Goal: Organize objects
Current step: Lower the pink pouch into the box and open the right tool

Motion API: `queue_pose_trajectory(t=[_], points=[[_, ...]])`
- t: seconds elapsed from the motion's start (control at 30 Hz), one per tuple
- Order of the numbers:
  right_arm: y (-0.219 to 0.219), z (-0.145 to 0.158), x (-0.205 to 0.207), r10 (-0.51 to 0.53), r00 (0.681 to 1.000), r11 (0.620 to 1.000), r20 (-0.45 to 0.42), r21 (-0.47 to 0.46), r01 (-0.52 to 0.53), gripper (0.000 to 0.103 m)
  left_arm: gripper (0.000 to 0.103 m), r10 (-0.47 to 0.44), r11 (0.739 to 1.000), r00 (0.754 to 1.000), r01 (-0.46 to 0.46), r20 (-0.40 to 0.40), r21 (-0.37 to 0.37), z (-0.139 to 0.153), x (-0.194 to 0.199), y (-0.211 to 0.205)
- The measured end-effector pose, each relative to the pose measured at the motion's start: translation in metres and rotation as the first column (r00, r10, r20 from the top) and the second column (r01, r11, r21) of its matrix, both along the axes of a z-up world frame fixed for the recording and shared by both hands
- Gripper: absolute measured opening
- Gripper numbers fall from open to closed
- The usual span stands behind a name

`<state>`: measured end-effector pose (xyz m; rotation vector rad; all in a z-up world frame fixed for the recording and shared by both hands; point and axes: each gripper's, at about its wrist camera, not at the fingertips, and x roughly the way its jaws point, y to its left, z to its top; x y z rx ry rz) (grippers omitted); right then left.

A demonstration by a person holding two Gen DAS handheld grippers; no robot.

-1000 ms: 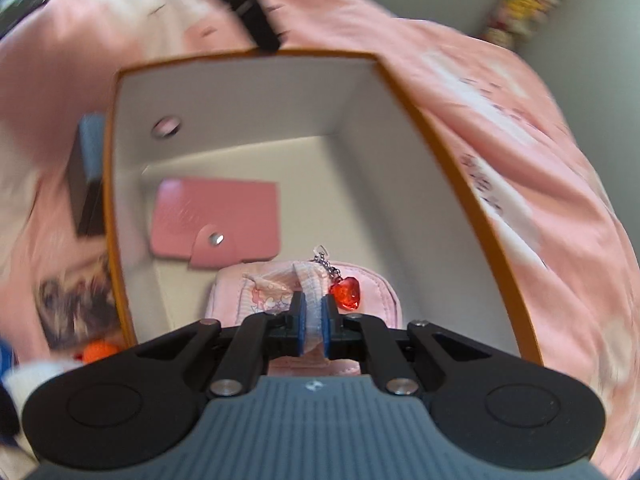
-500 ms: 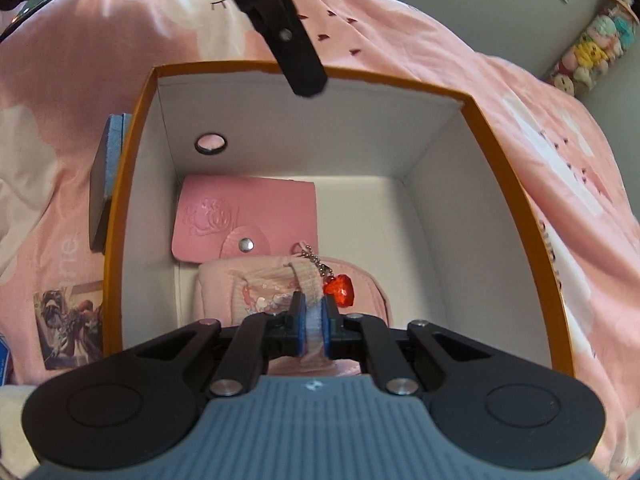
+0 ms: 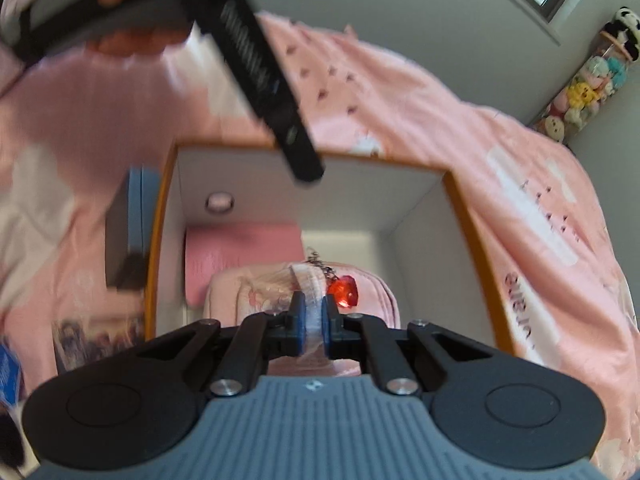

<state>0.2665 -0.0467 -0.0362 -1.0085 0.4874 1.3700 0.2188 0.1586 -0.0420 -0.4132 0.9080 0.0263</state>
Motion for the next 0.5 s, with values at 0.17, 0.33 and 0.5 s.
queue_pose_trajectory(t=[0.17,0.33,0.5], points=[[0.023,-0.004,-0.005,0.041,0.999,0.999,-0.035,0.02,-0.041,0.008,0.048,0.077,0.997,0.996,-0.077,0.043,0.002,0.005,-0.012,-0.004],[0.039,-0.019,-0.005,0.072,0.994,0.997,-0.076,0.012,-0.072,0.008,0.048,0.137,0.99,0.988,-0.138,0.073,0.014,0.006,-0.022,-0.008],[0.046,-0.028,0.005,0.023,0.984,1.0,-0.177,0.013,-0.021,0.008,0.048,0.165,0.986,0.983,-0.167,0.081,0.01,0.003,-0.028,-0.008]])
